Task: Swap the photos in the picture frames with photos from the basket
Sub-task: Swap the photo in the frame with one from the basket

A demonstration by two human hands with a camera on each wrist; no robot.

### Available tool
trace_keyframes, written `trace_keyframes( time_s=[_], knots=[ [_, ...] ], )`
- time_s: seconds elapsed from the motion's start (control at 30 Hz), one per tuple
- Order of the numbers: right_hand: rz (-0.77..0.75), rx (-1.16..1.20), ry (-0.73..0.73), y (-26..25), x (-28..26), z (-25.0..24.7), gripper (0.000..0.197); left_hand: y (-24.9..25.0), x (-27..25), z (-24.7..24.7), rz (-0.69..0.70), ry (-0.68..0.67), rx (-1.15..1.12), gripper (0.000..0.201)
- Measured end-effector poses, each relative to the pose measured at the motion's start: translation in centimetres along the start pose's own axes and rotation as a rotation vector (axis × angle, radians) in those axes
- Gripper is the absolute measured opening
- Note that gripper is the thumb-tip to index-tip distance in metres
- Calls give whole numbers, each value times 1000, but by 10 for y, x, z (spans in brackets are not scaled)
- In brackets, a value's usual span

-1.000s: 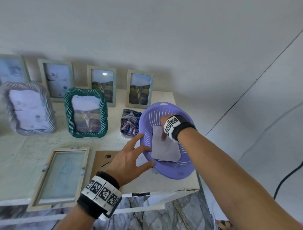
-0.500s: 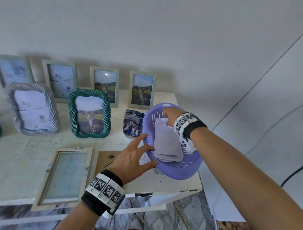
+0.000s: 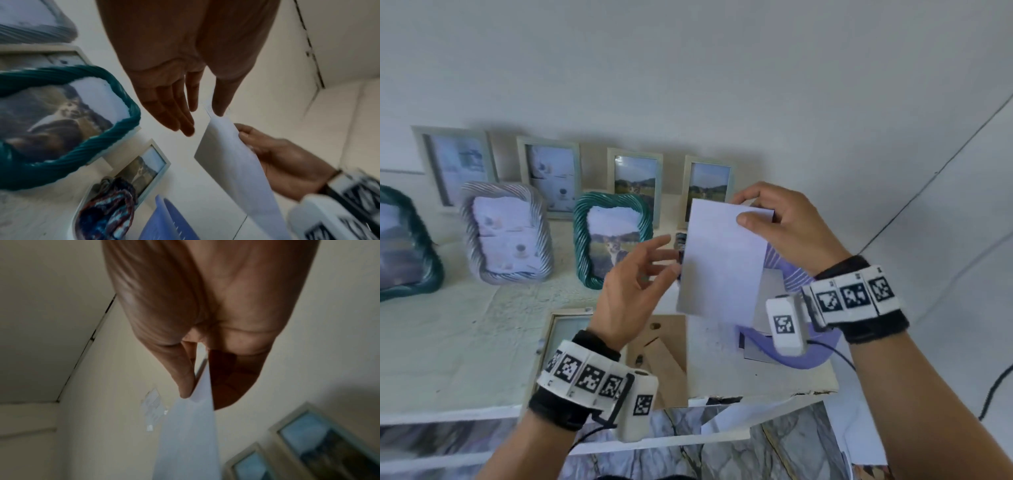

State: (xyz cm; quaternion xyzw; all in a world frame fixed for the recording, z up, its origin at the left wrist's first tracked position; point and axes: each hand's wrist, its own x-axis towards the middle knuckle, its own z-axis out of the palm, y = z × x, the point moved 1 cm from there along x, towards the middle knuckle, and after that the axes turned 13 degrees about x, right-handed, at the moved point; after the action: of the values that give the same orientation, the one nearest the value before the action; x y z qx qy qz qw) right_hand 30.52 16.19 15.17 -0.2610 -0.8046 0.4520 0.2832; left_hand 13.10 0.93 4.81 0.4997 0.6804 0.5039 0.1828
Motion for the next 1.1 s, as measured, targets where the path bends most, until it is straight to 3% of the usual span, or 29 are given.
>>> trace_keyframes(
  time_s=[0.07,0.2,0.3,0.47,0.6,0.67,0.87,1.1],
  knots=[
    [-10,109,-30,1,-5,34,13,-6,-8,-23,-53,-45,-108,37],
    [86,292,58,9,-21,98,33,-32,-31,-65,-194,-48,-232,19],
    [183,428,64,17,-43,148,45,-60,-48,-91,-312,15,-237,19],
    [277,393,-18,40,-78,222,42,-109,-77,-120,-422,9,-143,19],
    [345,193,0,59,-99,248,41,-141,-93,-134,-318,7,331,22],
    [356,67,0,61,-106,253,40,-152,-99,-139,-285,30,441,26],
    [311,-240,-7,53,-110,262,35,-163,-104,-133,-256,-77,389,31],
    [310,-354,-122,45,-102,267,33,-170,-111,-125,-244,-88,395,30]
  ],
)
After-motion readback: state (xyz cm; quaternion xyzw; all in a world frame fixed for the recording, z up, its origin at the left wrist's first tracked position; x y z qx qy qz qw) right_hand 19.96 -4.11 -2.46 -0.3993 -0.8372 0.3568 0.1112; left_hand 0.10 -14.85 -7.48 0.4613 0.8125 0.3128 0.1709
